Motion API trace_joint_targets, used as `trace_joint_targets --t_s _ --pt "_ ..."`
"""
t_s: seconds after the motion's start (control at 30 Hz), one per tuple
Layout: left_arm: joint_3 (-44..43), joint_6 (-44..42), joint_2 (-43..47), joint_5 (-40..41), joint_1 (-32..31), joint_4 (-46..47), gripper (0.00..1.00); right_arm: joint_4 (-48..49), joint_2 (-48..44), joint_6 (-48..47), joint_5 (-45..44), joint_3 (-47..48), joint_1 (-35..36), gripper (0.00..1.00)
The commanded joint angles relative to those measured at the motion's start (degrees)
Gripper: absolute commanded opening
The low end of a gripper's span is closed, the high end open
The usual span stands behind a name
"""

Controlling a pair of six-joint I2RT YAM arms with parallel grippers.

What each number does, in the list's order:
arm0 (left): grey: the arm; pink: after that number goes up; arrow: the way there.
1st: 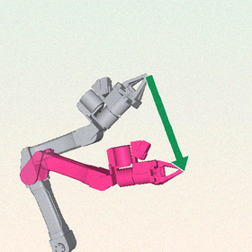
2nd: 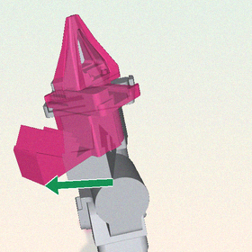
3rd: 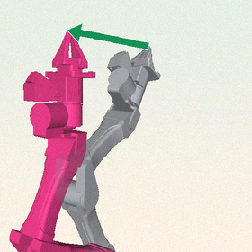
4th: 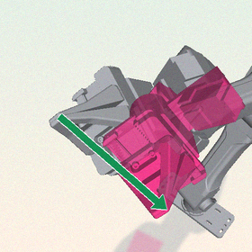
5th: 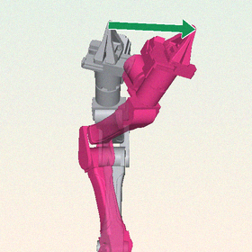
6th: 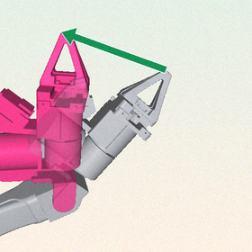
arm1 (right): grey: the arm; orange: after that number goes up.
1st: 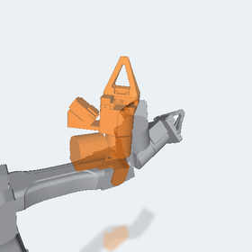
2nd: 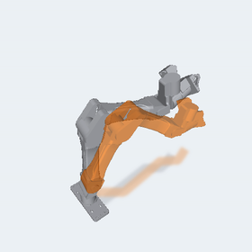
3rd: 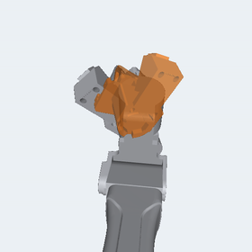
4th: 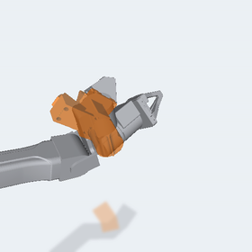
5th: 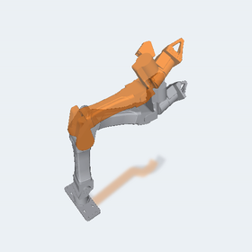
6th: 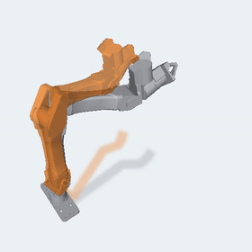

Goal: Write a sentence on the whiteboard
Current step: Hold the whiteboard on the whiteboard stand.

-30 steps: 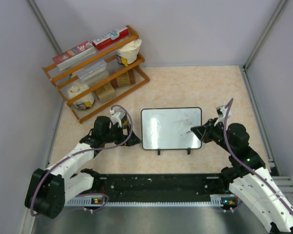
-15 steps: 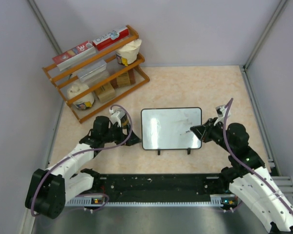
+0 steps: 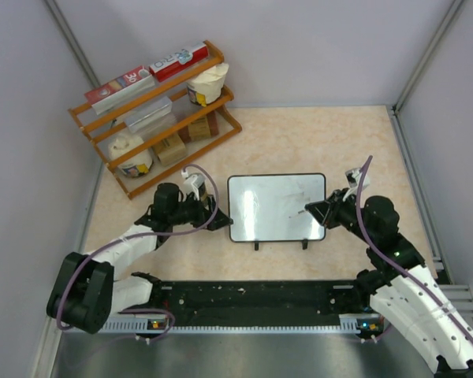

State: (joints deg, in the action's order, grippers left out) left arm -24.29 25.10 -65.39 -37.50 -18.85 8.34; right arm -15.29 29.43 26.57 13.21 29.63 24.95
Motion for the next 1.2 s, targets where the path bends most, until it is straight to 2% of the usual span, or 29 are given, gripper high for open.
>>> trace_joint_targets --t_s 0.0,0.3,0.4,0.83,1.1,1.13,1.17 --pt "-1.54 -1.46 -4.83 -5.92 0.31 11.16 0.99 3.42 0.63 -0.64 0.32 0.69 0.45 0.0" --pt "-5.5 -1.2 -16.52 -13.74 0.31 22.4 0.96 3.78 0.63 -0.73 0.41 1.57 0.45 0.0" --pt "-5.24 -0.67 -17.49 -14.1 0.22 25.13 0.94 3.77 0.63 -0.46 0.59 1.49 0.45 0.0" --pt "-4.01 -0.67 -18.81 -13.22 0.22 26.29 0.89 3.95 1.77 -0.55 0.59 1.4 0.45 0.0" --pt "-4.45 1.09 -21.97 -13.74 0.31 30.59 0.7 3.95 0.98 -0.38 0.59 1.13 0.45 0.0" --pt "-4.19 1.78 -22.76 -14.09 0.31 31.21 0.61 3.86 0.81 -0.38 0.67 1.05 0.45 0.0" --pt "-4.01 2.14 -23.12 -14.62 0.22 32.0 0.57 3.86 0.72 -0.2 0.59 1.13 0.45 0.0"
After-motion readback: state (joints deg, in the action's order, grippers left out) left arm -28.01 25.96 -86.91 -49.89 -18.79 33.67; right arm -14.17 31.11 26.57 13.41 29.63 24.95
